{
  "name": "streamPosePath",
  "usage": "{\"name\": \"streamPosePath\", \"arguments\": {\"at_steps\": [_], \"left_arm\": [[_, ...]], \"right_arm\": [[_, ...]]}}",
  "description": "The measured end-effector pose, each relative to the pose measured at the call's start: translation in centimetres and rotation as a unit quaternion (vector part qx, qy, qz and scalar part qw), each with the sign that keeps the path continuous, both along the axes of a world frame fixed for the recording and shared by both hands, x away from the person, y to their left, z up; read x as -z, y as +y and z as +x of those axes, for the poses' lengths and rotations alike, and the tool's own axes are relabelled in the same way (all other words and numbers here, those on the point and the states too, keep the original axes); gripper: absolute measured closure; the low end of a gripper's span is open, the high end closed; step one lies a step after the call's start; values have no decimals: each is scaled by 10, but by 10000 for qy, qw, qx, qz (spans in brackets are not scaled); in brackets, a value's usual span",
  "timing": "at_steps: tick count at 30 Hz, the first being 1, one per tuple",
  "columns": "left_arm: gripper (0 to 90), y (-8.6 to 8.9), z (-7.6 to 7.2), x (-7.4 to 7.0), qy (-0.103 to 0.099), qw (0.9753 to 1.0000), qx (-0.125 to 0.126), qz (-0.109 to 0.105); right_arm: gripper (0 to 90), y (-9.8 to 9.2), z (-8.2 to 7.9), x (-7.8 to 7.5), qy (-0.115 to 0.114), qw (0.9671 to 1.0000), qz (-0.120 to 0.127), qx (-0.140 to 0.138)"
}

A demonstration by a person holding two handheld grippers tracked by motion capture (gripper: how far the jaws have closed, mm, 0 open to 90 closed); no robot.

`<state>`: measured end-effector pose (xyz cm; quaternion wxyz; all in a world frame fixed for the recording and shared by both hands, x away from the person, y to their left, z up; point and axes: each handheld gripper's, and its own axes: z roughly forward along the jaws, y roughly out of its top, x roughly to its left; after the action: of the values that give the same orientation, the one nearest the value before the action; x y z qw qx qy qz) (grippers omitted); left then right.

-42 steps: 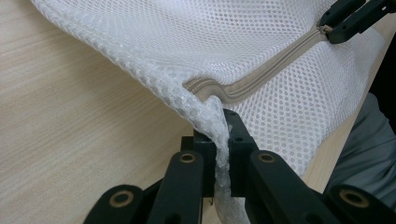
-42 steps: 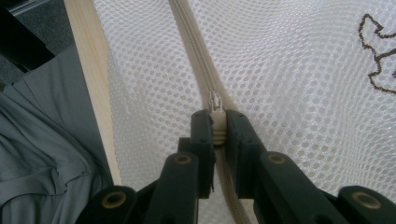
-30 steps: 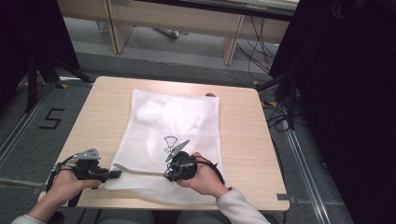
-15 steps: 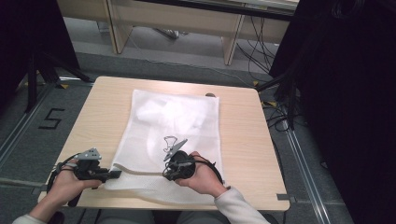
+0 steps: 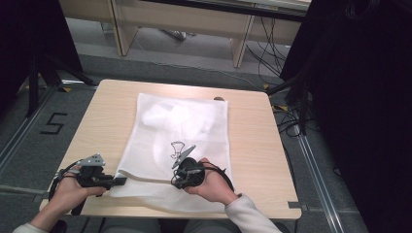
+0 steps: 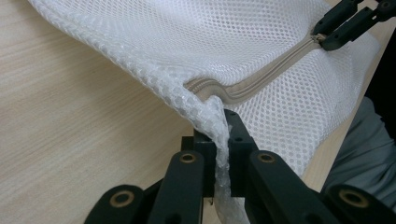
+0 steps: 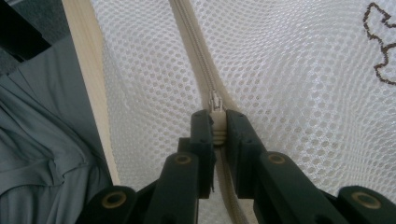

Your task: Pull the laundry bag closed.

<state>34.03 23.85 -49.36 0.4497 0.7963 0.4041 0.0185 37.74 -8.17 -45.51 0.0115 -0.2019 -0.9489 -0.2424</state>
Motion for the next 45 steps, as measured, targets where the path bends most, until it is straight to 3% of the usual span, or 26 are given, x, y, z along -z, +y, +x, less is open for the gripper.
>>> {"name": "streamPosePath", "arguments": {"at_steps": [9, 12, 15, 18, 22, 24, 26, 45], "left_arm": [[858, 1, 1, -3, 24, 10000, 7, -82], [859, 0, 1, -3, 24, 9996, -86, -268], [859, 2, 1, -4, 19, 9998, -41, -208], [860, 2, 0, -5, 12, 9997, -185, -136], [861, 5, 1, -5, 20, 9999, -152, -81], [861, 4, 1, -4, 22, 9998, -156, -123], [861, 4, 1, -4, 32, 9998, -147, -86], [860, 3, 0, -4, 63, 9998, -147, -122]], "right_arm": [[824, 8, 3, 2, -9, 9999, 131, -30], [824, 9, 4, 2, -11, 9999, 155, -39], [824, 10, 3, 4, 29, 10000, 88, -24], [825, 10, 3, 6, -2, 9999, -117, 31], [826, 4, 3, 7, 64, 9994, -338, 37], [825, 0, 4, 7, 105, 9996, -261, 85], [825, -1, 4, 6, 5, 9995, -292, 88], [825, -16, 1, 6, 149, 9994, -282, 126]]}}
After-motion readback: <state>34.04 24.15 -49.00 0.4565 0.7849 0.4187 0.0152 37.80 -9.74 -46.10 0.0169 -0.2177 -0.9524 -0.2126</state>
